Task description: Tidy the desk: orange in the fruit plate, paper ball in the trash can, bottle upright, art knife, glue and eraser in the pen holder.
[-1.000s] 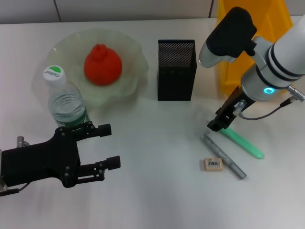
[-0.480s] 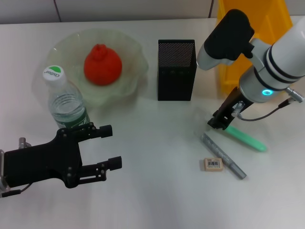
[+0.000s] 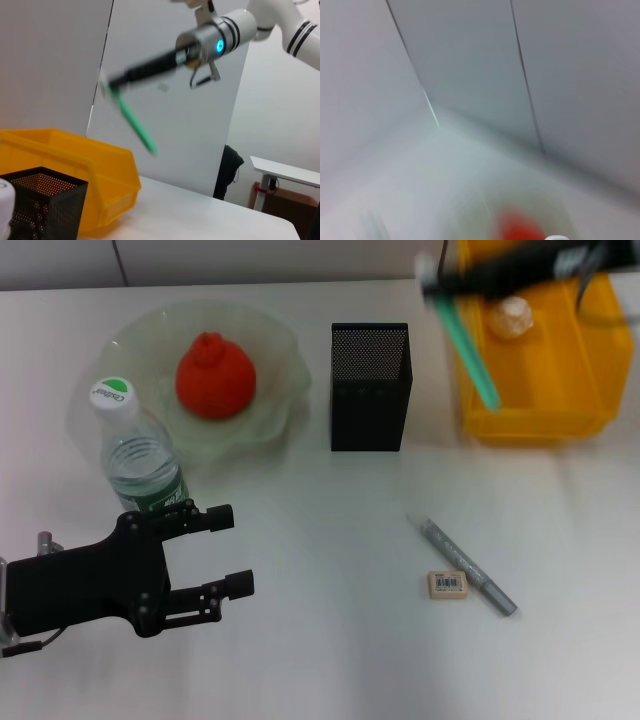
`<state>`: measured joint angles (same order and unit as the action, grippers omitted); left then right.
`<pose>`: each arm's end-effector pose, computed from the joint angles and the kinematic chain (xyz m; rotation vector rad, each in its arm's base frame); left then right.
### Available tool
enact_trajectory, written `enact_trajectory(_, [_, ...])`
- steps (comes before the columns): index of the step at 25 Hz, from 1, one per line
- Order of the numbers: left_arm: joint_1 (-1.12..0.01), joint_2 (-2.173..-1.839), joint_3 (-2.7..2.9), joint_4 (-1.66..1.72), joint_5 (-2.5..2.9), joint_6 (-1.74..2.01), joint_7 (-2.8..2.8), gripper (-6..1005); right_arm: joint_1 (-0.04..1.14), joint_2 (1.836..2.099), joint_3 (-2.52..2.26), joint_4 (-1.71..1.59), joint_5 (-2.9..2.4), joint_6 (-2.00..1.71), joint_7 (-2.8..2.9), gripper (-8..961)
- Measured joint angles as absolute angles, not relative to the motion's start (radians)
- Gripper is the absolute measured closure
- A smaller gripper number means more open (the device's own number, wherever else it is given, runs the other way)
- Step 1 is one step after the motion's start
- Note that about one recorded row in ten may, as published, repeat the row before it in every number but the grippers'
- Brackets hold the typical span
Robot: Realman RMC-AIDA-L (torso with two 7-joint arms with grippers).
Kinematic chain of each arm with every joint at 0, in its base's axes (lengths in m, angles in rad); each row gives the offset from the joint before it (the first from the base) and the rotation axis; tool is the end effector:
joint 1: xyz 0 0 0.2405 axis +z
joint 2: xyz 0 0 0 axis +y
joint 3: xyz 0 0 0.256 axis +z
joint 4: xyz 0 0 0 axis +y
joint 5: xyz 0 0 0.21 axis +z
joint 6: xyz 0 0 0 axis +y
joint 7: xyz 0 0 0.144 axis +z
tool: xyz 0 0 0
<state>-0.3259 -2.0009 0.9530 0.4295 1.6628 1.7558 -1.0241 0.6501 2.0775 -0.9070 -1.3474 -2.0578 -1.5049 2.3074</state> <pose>-0.2952 0.2415 -0.0085 -2.7591 -0.4723 -1.0179 0.1241 0.3897 0.0807 -2.5976 0.8148 0.5603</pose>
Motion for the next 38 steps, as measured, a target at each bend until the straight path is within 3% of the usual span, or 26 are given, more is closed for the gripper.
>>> enact_trajectory(7, [-0.331, -2.006, 0.959, 0.43, 1.663, 1.754, -1.024, 224, 0.676, 2.056, -0.749, -0.807, -1.608, -1.413, 1.806, 732])
enact_trajectory(10, [-0.332, -2.007, 0.959, 0.429, 1.663, 1.754, -1.025, 224, 0.698, 2.084, -0.766, -0.569, -1.474, -1.322, 1.412, 716])
enact_trajectory(17, [-0.334, -2.008, 0.958, 0.43, 1.663, 1.752, -1.025, 225, 0.756, 2.086, -0.859, -0.398, -1.439, -1.198, 1.227, 679])
enact_trajectory(24, [-0.334, -2.007, 0.959, 0.43, 1.663, 1.745, -1.025, 225, 0.701, 2.069, -1.054, -0.603, -1.498, -1.218, 1.463, 641])
enact_trajectory(25, [-0.334, -2.007, 0.959, 0.43, 1.663, 1.745, -1.025, 224, 0.666, 2.055, -1.113, -0.763, -1.595, -1.254, 1.609, 602])
enact_trajectory(29, [-0.336, -2.003, 0.962, 0.43, 1.663, 1.753, -1.027, 224, 0.625, 2.042, -1.135, -1.057, -1.842, -1.385, 1.867, 448])
enact_trajectory(32, [-0.336, -2.001, 0.962, 0.43, 1.663, 1.754, -1.034, 225, 0.649, 2.039, -1.115, -1.249, -2.049, -1.575, 2.013, 258])
enact_trajectory(36, [-0.341, -1.999, 0.962, 0.431, 1.663, 1.756, -1.038, 224, 0.756, 2.036, -1.121, -1.352, -2.311, -1.872, 2.107, 258])
enact_trajectory(38, [-0.343, -1.999, 0.962, 0.43, 1.663, 1.756, -1.038, 224, 0.808, 2.063, -1.172, -1.358, -2.478, -1.974, 2.113, 258])
